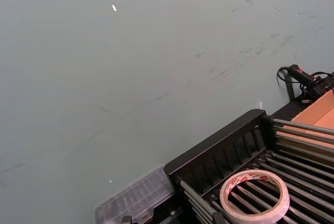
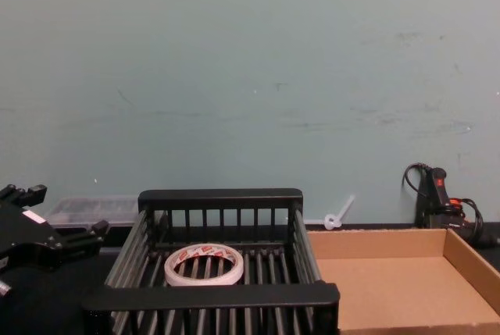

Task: Pick up the white tape and place it into the black box , Pick up the silver tape and place it into the brown box.

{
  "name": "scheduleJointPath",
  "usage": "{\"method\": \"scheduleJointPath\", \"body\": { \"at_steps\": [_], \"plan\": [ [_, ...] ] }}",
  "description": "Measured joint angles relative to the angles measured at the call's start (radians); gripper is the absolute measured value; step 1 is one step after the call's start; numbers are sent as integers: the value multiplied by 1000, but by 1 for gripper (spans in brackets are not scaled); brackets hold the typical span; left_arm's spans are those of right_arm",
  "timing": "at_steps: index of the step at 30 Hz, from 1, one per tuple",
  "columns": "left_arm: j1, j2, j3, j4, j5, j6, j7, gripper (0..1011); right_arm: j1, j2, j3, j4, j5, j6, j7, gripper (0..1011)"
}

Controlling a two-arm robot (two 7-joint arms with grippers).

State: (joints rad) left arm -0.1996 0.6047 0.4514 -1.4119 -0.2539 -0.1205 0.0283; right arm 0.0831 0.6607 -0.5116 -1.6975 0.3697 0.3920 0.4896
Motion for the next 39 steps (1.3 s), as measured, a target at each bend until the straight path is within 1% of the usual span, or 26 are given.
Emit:
{"method": "scheduleJointPath", "body": {
  "at_steps": [2,5,12,15,17,18,19,21,22,25,26,27,28,29,30,33,39],
  "plan": [
    [0,0,0,0,0,0,0,1001,0,0,0,0,0,0,0,1002],
    [0,0,0,0,0,0,0,1001,0,0,0,0,0,0,0,961],
    [0,0,0,0,0,0,0,1001,-1,0,1,-1,1,-1,0,787],
    [0,0,0,0,0,0,0,1001,-1,0,1,-1,1,-1,0,678],
    [0,0,0,0,0,0,0,1001,-1,0,1,-1,1,-1,0,630],
    [0,0,0,0,0,0,0,1001,-1,0,1,-1,2,-1,0,572],
    [0,0,0,0,0,0,0,1002,-1,0,1,-1,2,-1,0,572],
    [0,0,0,0,0,0,0,1001,-1,0,1,-1,2,-1,0,510],
    [0,0,0,0,0,0,0,1001,-1,0,1,-1,2,-1,0,450],
    [0,0,0,0,0,0,0,1001,-1,0,1,-1,2,-1,0,387],
    [0,0,0,0,0,0,0,1002,-1,0,1,-1,2,-1,0,332],
    [0,0,0,0,0,0,0,1001,-1,0,1,-1,2,-1,0,306],
    [0,0,0,0,0,0,0,1001,-1,0,1,-1,2,-1,0,244],
    [0,0,0,0,0,0,0,1001,-1,0,1,-1,2,-1,0,244],
    [0,0,0,0,0,0,0,1001,-1,0,2,-1,2,-1,0,207],
    [0,0,0,0,0,0,0,1001,-1,0,2,-1,2,-1,0,158],
    [0,0,0,0,0,0,0,1002,-1,0,1,-1,2,-1,0,150]
  ]
}}
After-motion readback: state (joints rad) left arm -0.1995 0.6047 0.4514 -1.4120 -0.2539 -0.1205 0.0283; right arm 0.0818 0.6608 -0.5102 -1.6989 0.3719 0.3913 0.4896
